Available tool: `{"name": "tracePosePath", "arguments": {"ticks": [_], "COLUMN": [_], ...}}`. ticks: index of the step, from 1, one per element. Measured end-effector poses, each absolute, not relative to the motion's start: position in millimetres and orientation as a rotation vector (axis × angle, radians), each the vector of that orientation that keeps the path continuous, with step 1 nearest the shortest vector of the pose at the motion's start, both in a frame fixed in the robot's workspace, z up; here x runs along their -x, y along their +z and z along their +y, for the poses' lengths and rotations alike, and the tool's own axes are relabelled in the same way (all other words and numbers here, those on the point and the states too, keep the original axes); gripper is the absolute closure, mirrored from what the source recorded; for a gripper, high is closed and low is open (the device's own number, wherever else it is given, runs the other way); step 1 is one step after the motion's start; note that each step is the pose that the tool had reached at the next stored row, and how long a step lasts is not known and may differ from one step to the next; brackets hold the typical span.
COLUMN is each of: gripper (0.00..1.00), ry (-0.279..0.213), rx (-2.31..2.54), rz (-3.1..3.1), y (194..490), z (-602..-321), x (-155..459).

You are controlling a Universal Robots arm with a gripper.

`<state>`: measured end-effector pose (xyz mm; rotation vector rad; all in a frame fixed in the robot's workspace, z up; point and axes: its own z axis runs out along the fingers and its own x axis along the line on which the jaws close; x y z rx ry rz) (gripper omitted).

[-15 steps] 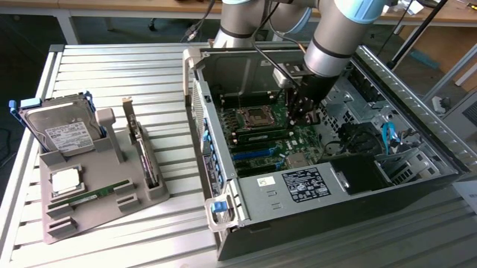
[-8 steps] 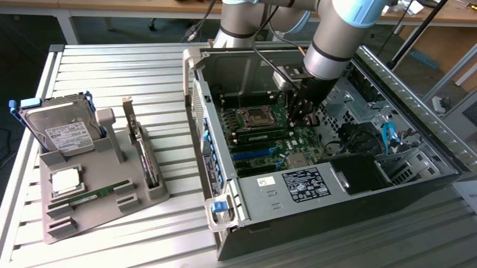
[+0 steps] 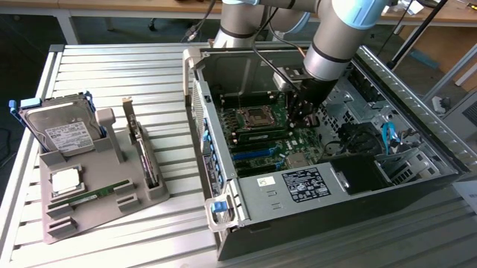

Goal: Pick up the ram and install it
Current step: 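Press down the ram until it locks into place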

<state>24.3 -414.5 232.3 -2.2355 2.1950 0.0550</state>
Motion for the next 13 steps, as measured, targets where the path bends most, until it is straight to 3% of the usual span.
{"name": "tracePosePath", "arguments": {"ticks": [13], "gripper": [0.89], "ry": [0.055], "rx": [2.235], "rz": [2.194], "y": [243], "z": [-414], "x": [-24]}}
